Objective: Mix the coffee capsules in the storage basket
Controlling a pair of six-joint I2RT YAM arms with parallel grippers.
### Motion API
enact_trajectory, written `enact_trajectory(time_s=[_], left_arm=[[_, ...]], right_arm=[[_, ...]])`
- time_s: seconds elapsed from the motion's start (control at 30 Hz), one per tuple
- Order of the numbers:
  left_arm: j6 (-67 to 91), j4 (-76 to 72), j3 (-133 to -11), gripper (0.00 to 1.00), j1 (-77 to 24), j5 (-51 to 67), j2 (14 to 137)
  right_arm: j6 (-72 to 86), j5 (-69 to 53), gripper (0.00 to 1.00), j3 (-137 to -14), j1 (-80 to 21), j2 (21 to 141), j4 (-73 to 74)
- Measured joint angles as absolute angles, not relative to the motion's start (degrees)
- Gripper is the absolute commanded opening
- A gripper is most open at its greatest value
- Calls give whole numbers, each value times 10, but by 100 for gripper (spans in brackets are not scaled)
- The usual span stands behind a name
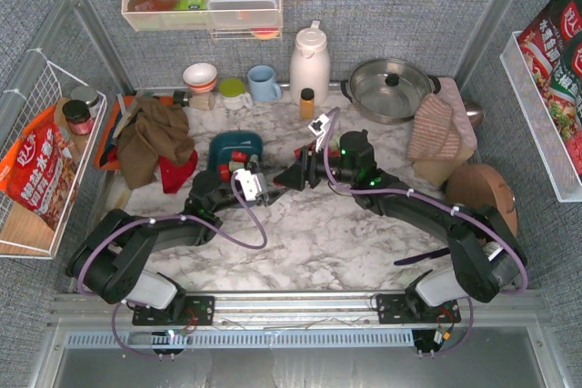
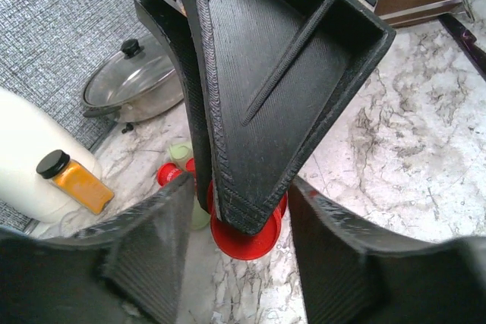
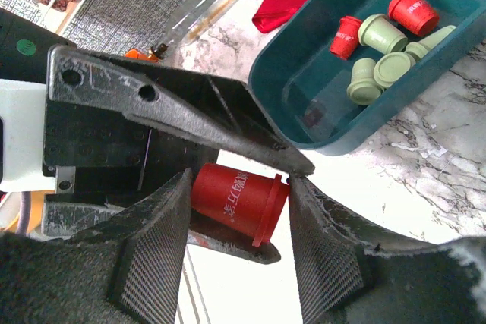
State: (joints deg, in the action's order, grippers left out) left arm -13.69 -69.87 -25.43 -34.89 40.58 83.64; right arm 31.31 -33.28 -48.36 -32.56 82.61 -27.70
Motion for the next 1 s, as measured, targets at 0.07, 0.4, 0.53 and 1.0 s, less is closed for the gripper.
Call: enact_trajectory(time_s=[0.07,0.4,0.53,1.0], left_arm=[[-140,-700,-253,48,-349,406,835],[-163,-696,-252,38,-350,400,828],[-165,-694,-252,36,-350,396,826],[-143,-658,-283,42,-265,299,863]], right_arm=[[313,-333,42,-484,-326,826,-277],[323,-329,56,-485,-326,825,-279],[309,-313,64,-488,-327,806,-251],[240,-68,70,-507,-315,750,-104]])
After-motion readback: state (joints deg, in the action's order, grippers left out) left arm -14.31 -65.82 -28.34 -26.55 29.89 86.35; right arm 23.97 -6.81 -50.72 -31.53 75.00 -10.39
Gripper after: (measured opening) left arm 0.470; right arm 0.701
